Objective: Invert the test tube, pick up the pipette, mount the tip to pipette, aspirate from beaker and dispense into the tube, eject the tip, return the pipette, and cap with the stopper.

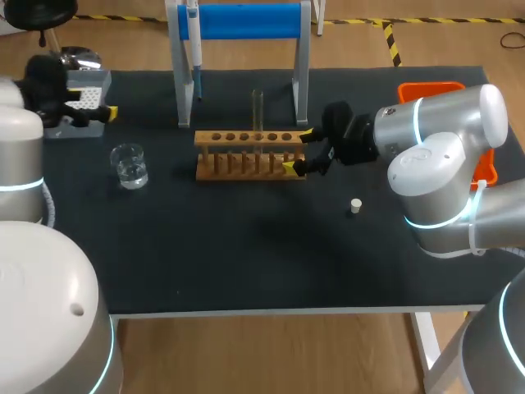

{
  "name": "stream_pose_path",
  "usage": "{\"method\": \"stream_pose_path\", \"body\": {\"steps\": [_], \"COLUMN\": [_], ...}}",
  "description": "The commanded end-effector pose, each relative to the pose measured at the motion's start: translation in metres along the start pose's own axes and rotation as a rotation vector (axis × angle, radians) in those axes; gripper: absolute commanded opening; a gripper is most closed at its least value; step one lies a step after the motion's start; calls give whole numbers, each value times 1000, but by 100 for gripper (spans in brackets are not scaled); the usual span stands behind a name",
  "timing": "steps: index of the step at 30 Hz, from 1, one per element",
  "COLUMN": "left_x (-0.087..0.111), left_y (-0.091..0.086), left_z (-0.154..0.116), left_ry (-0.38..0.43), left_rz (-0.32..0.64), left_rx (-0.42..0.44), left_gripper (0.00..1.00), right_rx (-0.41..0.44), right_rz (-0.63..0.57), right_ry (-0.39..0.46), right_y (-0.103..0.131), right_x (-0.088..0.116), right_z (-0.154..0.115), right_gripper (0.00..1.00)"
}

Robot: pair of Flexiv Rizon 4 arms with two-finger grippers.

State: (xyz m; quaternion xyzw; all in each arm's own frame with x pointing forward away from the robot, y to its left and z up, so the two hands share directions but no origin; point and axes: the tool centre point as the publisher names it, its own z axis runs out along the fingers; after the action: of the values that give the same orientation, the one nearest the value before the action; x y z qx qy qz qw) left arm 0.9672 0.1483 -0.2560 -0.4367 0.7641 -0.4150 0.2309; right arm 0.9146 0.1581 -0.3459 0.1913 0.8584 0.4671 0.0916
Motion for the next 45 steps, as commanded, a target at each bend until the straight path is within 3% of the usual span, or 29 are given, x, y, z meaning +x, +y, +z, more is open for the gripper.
{"method": "stream_pose_path", "body": {"steps": [1, 10, 33, 45], "left_x": [-11, -43, -41, -69], "left_y": [13, 34, 33, 34], "left_z": [-18, -37, -41, 7], "left_ry": [-56, -165, -158, -195], "left_rz": [-23, -64, -78, -121], "left_rx": [5, -49, -21, -49], "left_gripper": [100, 100, 100, 100], "right_rx": [-2, -2, -2, -2], "right_rz": [0, 0, 0, 0], "right_ry": [2, 2, 2, 2], "right_y": [-1, -1, -1, -1], "right_x": [0, 0, 0, 0], "right_z": [-1, -1, -1, -1], "right_gripper": [100, 100, 100, 100]}}
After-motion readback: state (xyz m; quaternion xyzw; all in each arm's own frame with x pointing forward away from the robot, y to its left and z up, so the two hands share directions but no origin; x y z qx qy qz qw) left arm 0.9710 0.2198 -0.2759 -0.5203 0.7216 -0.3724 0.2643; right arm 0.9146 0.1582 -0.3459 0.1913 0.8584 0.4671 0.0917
